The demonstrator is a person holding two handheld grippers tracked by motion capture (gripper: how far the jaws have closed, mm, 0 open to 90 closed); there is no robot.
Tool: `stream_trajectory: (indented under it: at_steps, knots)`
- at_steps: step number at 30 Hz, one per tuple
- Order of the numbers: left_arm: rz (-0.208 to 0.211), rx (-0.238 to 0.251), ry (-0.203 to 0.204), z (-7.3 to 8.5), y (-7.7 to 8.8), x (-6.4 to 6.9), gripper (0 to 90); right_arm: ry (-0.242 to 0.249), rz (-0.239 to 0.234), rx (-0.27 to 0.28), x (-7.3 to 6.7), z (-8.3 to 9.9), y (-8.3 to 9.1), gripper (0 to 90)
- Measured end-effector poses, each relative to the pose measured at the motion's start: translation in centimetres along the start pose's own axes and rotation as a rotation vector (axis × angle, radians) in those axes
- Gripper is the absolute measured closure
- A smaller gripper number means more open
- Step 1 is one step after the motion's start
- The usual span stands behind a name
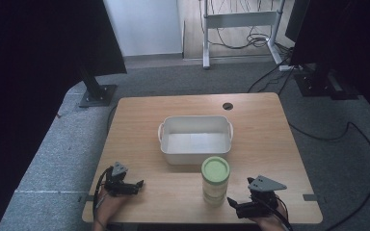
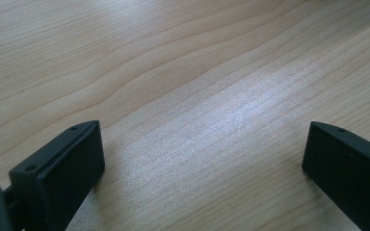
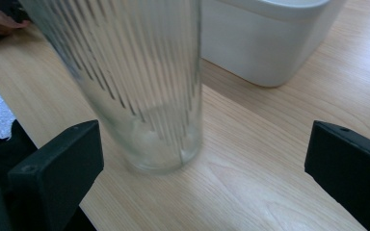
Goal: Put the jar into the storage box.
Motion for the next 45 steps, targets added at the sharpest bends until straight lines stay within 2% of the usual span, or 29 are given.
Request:
stream_trajectory:
  at_steps: [9, 24, 33, 40, 45]
  knots:
    - [0.0, 0.0, -0.001, 0.0, 0.0, 0.0, 0.8, 0.029, -0.04, 0.006, -1.4, -1.3, -1.3, 0.0]
    - [0.001, -0.001, -0.002, 0.0, 0.0, 0.0, 0.8, 0.035, -0.064, 0.008, -2.5, -2.7, -3.3, 0.0]
    - [0.001, -0.001, -0.002, 0.0, 0.1, 0.0, 0.8, 0.028, -0.062, 0.012, -3.0, -3.4, -4.5, 1.1]
    - [0.001, -0.001, -0.003, 0.0, 0.1, 0.0, 0.8, 0.026, -0.062, 0.033, -3.5, -3.8, -5.1, 7.5]
    - [0.001, -0.001, -0.003, 0.0, 0.1, 0.0, 0.8, 0.046, -0.03, 0.036, -3.9, -4.0, -5.1, 9.9]
Point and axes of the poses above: each handheld gripper's, and its own axes: y roughly backward along the jaws, z roughly out of its underside, x roughly to its right, the point moved 4 cm from there along -y, roughly forward along the jaws, and after that the axes turned 8 degrees about x, right-handed, at the moved point
